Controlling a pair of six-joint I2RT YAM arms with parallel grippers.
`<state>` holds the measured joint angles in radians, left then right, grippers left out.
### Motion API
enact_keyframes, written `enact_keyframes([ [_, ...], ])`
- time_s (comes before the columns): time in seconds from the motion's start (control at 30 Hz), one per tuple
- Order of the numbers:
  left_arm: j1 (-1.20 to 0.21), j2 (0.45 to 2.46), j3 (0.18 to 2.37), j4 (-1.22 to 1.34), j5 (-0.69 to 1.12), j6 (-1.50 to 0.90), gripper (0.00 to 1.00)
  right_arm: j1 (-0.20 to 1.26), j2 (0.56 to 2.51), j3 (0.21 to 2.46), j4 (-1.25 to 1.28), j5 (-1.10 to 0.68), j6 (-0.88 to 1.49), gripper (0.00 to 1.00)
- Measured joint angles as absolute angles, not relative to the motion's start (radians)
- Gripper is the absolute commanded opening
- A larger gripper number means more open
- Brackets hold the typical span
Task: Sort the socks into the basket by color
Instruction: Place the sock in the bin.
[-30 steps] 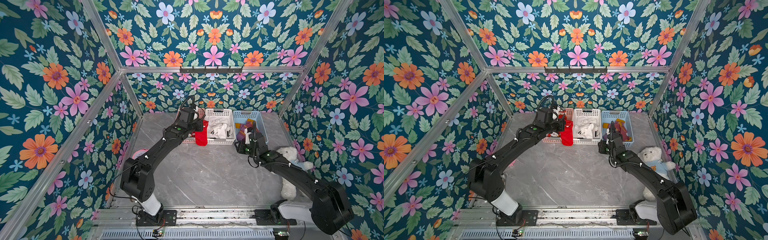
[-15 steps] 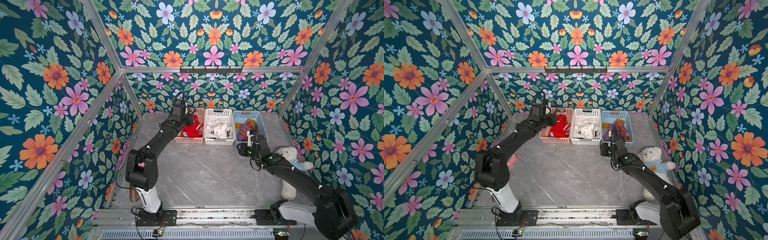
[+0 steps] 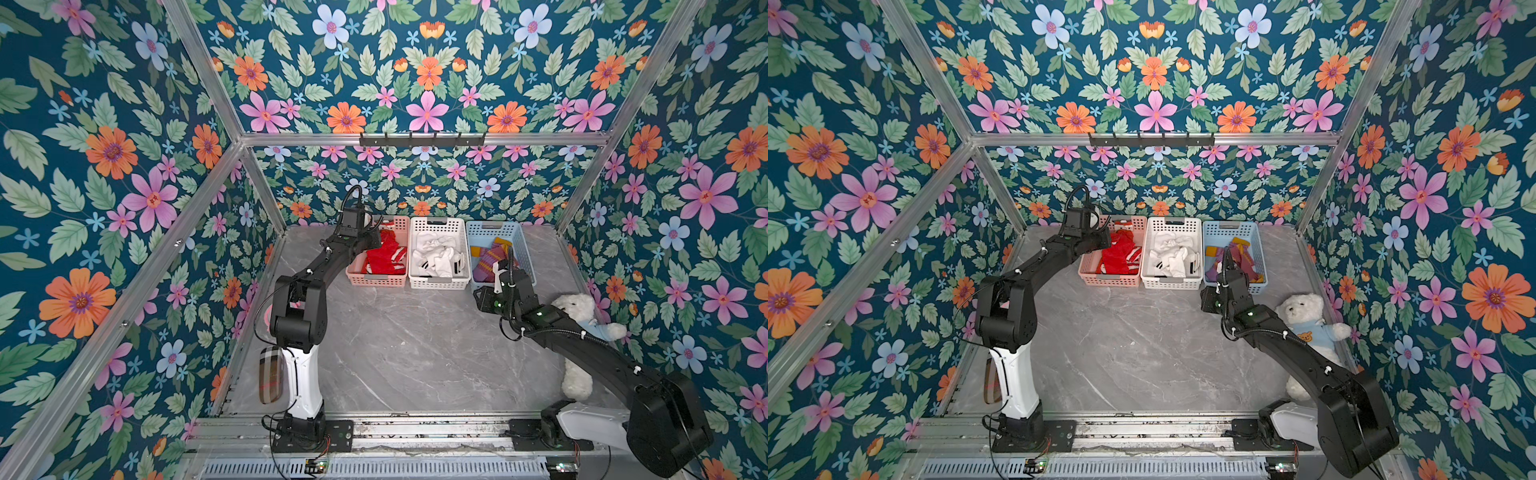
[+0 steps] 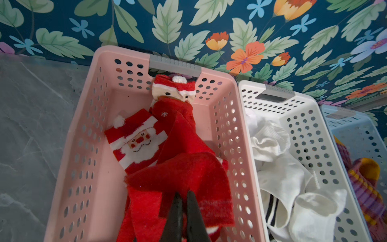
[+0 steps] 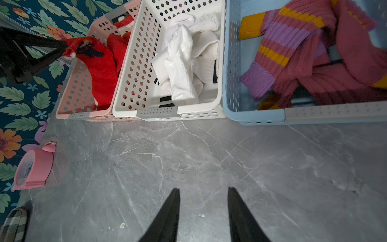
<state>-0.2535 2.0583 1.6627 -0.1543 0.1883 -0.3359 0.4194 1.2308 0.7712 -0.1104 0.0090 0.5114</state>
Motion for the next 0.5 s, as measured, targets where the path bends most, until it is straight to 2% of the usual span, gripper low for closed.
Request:
enact_keyframes([
  [0.07,-0.248,2.087,1.682,-0.146,0.189,-0.336,0.0,0.419,1.231,0.771,-0.111,0.01,0.511,0.4],
  [0.2,-0.237,2.139,1.71,-0.118,0.191,-0.332,0.25,0.419,1.238,0.771,-0.112,0.01,0.511,0.4],
  [0.5,-0.228,2.202,1.78,-0.023,0.198,-0.312,0.4,0.419,1.265,0.786,-0.116,0.01,0.511,0.4],
])
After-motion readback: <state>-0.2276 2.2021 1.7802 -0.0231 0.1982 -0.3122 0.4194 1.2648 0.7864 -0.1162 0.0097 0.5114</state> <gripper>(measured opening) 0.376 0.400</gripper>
